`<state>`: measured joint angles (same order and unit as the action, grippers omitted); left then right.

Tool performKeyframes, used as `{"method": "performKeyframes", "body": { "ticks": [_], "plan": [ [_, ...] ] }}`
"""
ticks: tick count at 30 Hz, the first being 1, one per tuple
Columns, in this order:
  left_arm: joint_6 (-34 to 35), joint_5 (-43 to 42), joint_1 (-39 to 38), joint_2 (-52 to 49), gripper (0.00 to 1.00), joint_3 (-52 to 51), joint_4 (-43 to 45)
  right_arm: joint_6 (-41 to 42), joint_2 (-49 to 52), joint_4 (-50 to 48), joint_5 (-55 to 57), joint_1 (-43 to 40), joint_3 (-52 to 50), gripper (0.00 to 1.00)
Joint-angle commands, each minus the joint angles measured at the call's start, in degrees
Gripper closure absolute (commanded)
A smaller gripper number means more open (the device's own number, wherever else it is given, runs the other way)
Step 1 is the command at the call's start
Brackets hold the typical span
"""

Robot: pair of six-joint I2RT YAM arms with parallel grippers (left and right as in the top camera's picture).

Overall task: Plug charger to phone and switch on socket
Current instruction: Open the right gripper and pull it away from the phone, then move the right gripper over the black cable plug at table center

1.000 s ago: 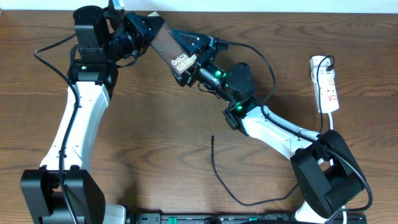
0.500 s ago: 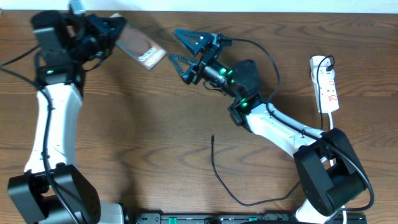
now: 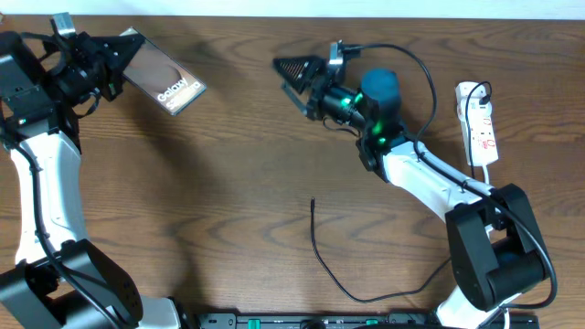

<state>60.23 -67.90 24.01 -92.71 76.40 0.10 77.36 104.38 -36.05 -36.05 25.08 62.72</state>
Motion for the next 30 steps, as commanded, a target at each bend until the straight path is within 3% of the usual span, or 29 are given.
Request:
{"method": "performKeyframes", "body": {
  "ticks": [1, 7, 13, 20, 30],
  "plan": [
    [1.3, -8.7, 0.1, 0.2, 0.92, 0.0, 1.3, -13.7, -0.5, 9.2, -1.7, 0.0, 3.1, 0.01],
    [1.3, -15.3, 0.1, 0.2, 0.93, 0.0, 8.1, -33.8, -0.5, 49.2, 4.6, 0.5, 17.9, 0.01],
    [1.3, -15.3, 0.1, 0.2, 0.93, 0.0, 8.4, -41.9, -0.5, 75.3, 18.3, 1.3, 30.9, 0.01],
    [0.9, -15.3, 0.1, 0.2, 0.93, 0.0, 8.4, -42.8, 1.2, 90.1, 19.4, 1.5, 31.6, 0.01],
    [-0.9, -15.3, 0.0, 0.2, 0.93, 0.0, 7.7, -43.5, 9.3, 98.1, 19.4, 7.9, 31.6, 0.01]
  ]
}}
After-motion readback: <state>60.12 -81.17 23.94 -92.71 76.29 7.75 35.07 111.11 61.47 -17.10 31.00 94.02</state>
